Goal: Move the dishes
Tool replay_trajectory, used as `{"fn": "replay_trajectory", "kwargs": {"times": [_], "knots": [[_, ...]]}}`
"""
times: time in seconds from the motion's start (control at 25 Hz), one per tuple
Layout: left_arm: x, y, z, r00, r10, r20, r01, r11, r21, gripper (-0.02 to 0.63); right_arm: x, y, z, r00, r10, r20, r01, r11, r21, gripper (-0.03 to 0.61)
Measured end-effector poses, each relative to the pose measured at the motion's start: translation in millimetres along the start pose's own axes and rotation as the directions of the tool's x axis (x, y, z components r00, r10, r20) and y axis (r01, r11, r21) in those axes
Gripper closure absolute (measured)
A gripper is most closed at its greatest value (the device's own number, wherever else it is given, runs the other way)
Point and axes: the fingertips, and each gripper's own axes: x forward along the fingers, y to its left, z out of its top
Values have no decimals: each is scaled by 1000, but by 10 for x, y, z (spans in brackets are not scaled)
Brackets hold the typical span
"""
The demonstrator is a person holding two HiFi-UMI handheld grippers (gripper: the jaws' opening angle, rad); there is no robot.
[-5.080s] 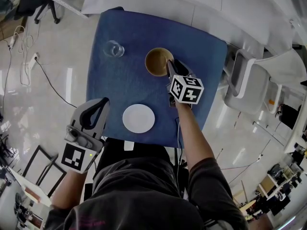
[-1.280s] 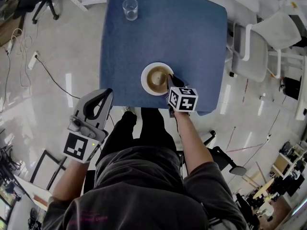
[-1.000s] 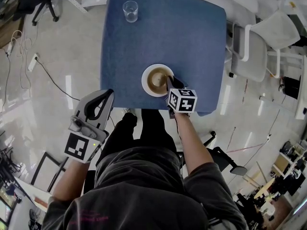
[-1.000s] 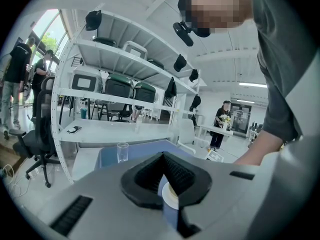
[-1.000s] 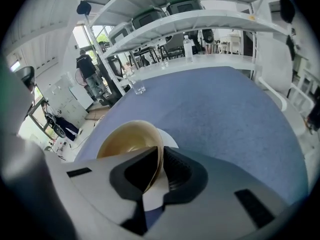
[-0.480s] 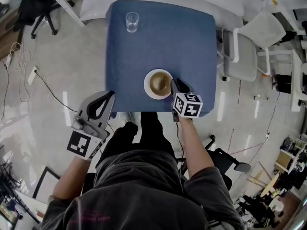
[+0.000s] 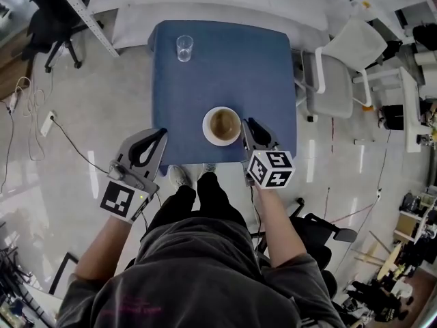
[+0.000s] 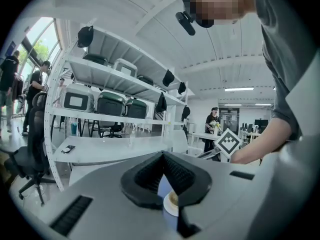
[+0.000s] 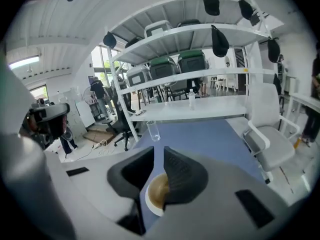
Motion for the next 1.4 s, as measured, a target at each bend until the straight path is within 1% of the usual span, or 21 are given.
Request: {"fn": "replay_trajectory", "kwargs": {"times": [0.16,0.36,0.56,0.68,0.96,1.08,1.24,1.4], "knots": [[81,-67,130,1000,0,4,0,1000,11,612,-194,124,291,997,42,62,-41,999,-21,538],[162,-101,284,999,36,1,-36,999,28,612,-398,208,610,987,105,119,-101,994,-44,565],[315,-106,451,997,77,3,-77,996,44,609,-518,175,939,971,179,161,-170,983,-65,574],[410,-135,536,995,100,11,-101,993,54,596,-614,137,1134,957,217,191,-205,976,-77,574],[675,-224,679,987,159,29,-161,985,64,541,-812,-11,1482,926,290,240,-275,957,-95,575],[762,-248,702,983,180,22,-181,982,59,520,-808,-68,1520,919,320,233,-303,947,-106,575],[839,-212,735,974,220,47,-222,974,46,481,-765,-114,1567,910,349,225,-330,937,-116,575],[892,-195,738,971,238,35,-239,970,37,423,-749,-88,1624,901,369,227,-348,929,-128,575]]}}
